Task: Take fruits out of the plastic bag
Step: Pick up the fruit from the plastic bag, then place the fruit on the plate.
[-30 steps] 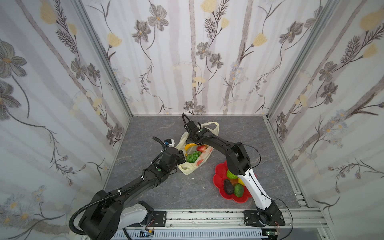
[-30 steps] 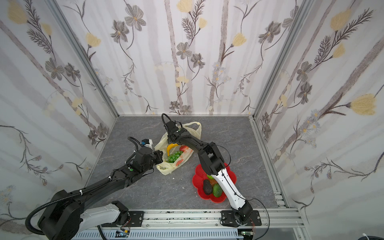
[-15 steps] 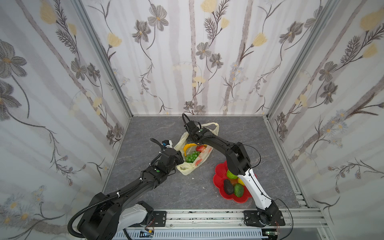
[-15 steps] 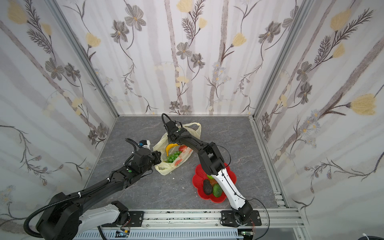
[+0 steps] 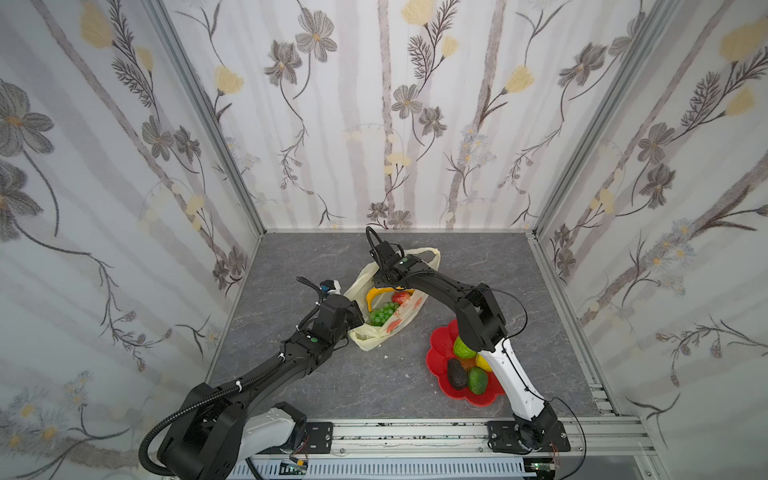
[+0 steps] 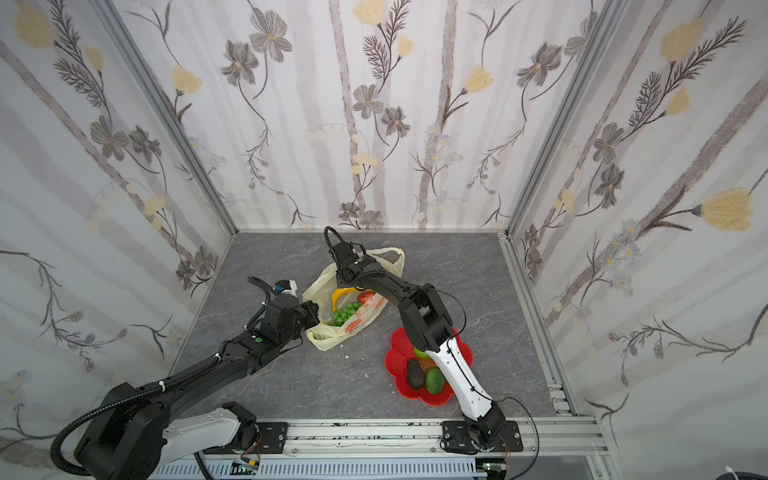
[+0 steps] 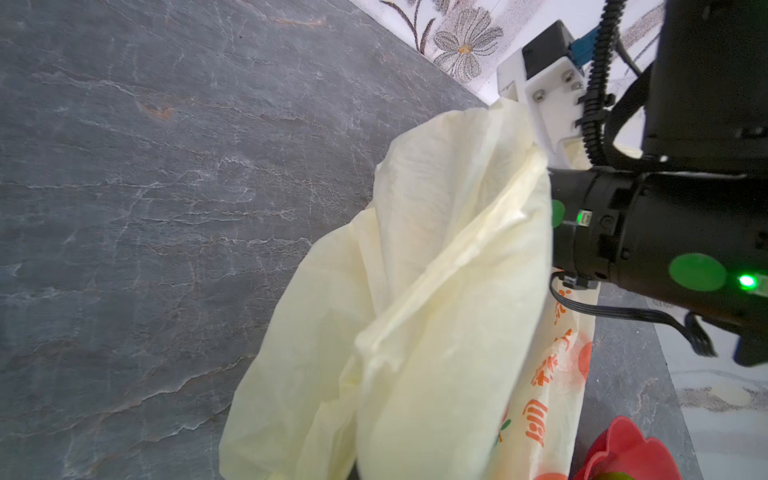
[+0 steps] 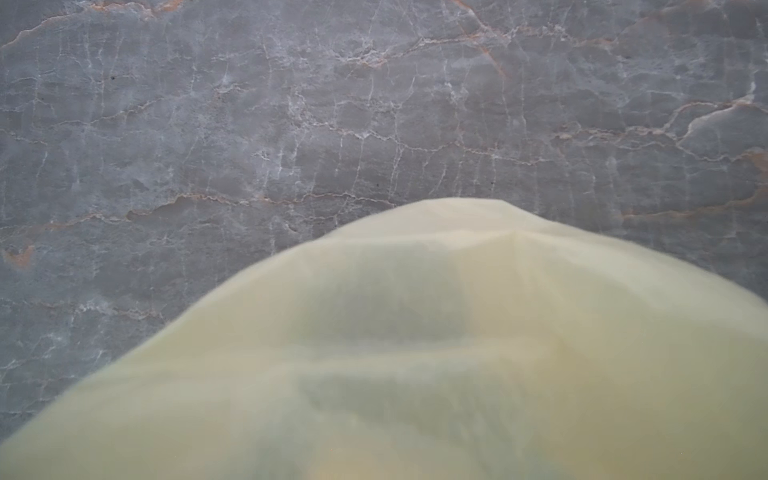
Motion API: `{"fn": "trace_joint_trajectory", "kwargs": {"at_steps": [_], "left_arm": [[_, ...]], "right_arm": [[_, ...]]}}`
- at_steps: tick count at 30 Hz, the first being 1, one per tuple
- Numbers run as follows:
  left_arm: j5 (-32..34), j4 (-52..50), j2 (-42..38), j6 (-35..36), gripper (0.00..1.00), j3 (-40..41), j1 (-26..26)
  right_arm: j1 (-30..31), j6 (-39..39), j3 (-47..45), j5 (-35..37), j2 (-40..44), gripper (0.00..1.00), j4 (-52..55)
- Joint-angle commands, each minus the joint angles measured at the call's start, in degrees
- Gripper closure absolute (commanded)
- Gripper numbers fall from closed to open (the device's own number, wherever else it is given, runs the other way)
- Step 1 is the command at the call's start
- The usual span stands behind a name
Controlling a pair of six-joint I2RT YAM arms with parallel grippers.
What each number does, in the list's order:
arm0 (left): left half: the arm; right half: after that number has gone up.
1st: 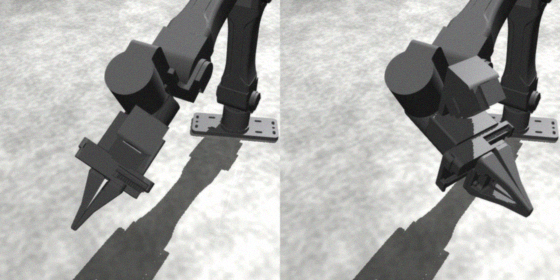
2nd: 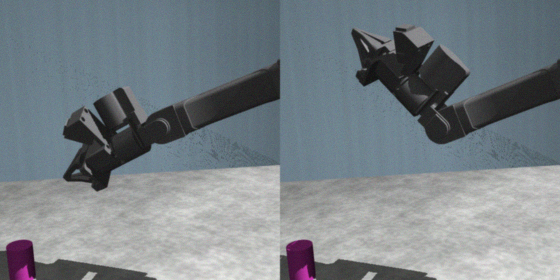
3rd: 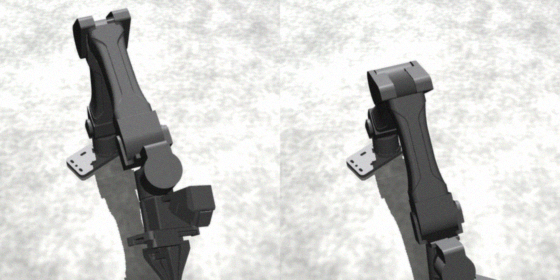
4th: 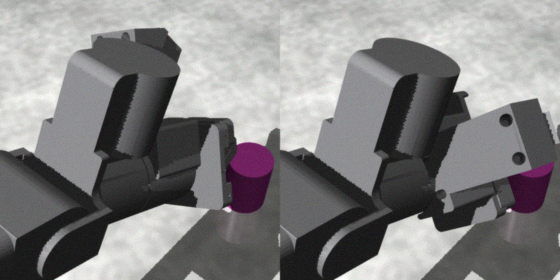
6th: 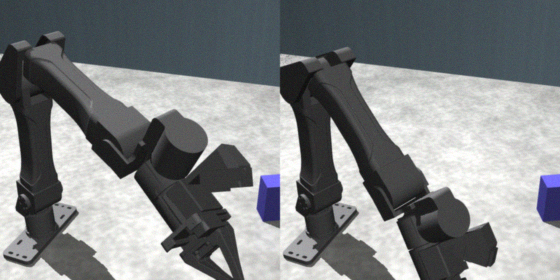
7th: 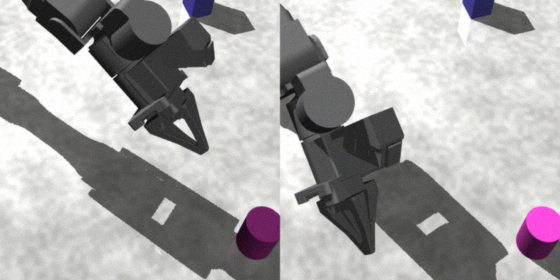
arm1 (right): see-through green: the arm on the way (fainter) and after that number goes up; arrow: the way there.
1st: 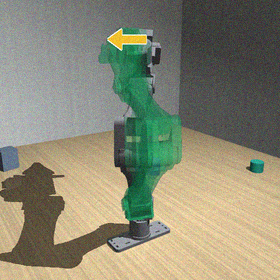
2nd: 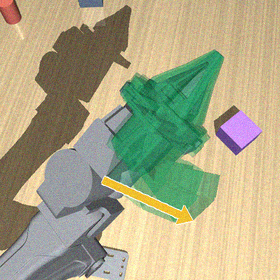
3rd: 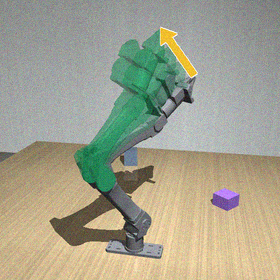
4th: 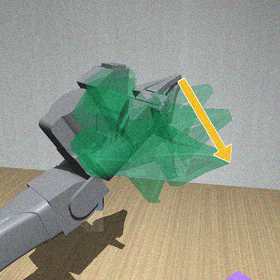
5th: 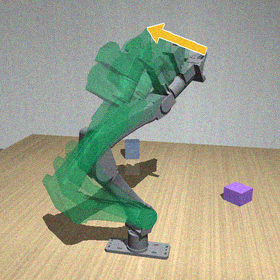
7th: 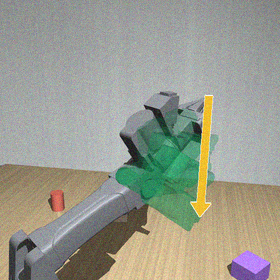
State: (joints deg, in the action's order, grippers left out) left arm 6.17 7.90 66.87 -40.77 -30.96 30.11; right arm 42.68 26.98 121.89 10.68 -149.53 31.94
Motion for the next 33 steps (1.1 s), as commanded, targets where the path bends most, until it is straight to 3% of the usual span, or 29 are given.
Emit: {"fn": "trace_joint_trajectory", "kwargs": {"at_steps": [1,21,33], "left_arm": [[-0.3,0.3,0.6,-0.4,1.00,-0.1,-0.6],[0.1,4.6,15.3,2.0,1.00,-9.2,-4.4],[2.8,5.6,19.5,3.9,1.00,-10.9,-5.0]], "right_arm": [[0.1,1.0,-3.0,-1.1,2.8,0.51,-4.3],[0.9,3.3,-33.7,-8.4,27.8,0.50,-15.6],[0.8,8.5,-59.8,-9.3,56.1,0.49,-12.0]]}}
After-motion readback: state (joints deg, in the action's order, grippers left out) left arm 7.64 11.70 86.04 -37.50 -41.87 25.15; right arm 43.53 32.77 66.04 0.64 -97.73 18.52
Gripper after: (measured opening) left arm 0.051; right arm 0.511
